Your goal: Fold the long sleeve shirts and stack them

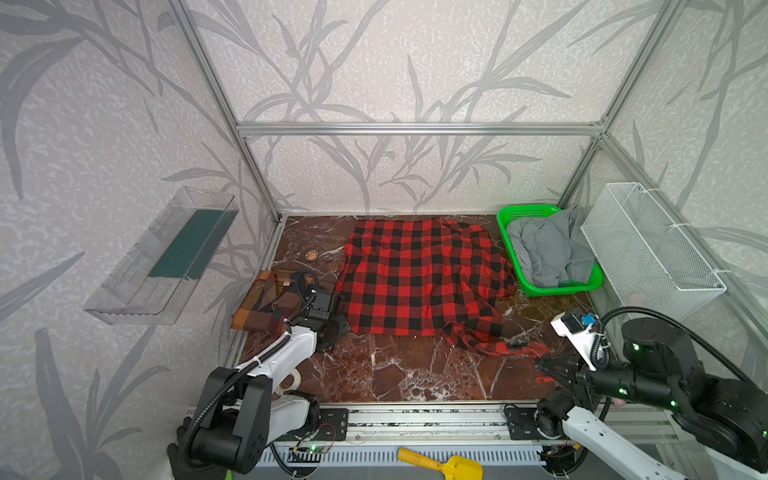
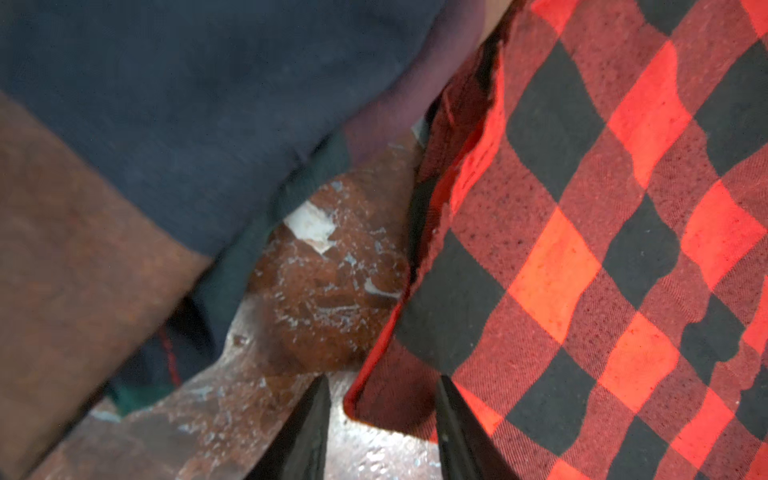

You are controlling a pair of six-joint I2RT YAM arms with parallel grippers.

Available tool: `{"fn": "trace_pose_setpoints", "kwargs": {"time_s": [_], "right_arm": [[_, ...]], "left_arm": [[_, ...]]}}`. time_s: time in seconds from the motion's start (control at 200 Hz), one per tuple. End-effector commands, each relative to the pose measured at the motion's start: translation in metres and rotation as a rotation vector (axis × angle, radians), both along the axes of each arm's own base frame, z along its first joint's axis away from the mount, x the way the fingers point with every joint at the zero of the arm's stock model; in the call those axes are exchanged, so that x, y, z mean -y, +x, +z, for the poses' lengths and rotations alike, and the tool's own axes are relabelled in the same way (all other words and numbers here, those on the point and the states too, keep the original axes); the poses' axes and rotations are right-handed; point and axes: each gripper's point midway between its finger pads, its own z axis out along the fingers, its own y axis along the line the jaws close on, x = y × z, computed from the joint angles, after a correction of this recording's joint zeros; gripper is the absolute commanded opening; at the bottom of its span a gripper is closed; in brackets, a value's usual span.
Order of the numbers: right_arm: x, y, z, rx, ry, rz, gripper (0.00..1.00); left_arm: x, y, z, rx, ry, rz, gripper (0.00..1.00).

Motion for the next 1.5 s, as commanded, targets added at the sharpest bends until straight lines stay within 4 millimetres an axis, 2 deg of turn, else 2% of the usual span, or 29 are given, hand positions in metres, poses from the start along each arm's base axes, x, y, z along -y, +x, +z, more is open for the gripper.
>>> {"fn": "trace_pose_setpoints", "kwargs": {"time_s": [0.0,0.165,0.39,0.53,0.695,0.905,1.04,1.19,1.355,1.495], "right_arm": [[-0.004,0.001,0.0,0.009,0.007,0.022,0.0],[-0.003,0.0,0.002,0.02,0.019,0.02,0.0],[0.001,-0.007,-0.004,0.014,0.016,0.015,0.0],[0.004,-0.007,-0.007,0.018,0.008,0.009,0.0],[0.007,-0.004,0.002,0.077,0.015,-0.01,0.0],[0.01,0.004,0.01,0.127,0.007,-0.034,0.0],[0.013,-0.002,0.027,0.158,0.033,-0.033,0.0],[0.012,-0.01,0.04,0.162,0.069,-0.013,0.0],[0.014,-0.011,0.053,0.163,0.072,-0.03,0.0],[0.02,-0.001,0.069,0.199,0.059,-0.087,0.0]], "left_arm": [[-0.006,0.009,0.003,0.051,0.021,0.02,0.38],[-0.005,0.013,0.005,0.079,-0.014,0.027,0.29],[-0.001,0.023,0.007,0.104,-0.049,0.029,0.13],[0.003,0.025,0.002,0.088,-0.069,0.019,0.0],[0.005,0.018,0.005,0.071,-0.068,0.009,0.0],[-0.002,0.005,0.032,0.116,-0.045,0.026,0.0],[-0.003,-0.003,0.045,0.136,-0.05,0.023,0.0],[0.0,-0.012,0.05,0.12,-0.07,0.009,0.0],[0.005,-0.019,0.075,0.114,-0.105,0.005,0.0],[0.001,-0.03,0.093,0.099,-0.1,0.031,0.0]]}}
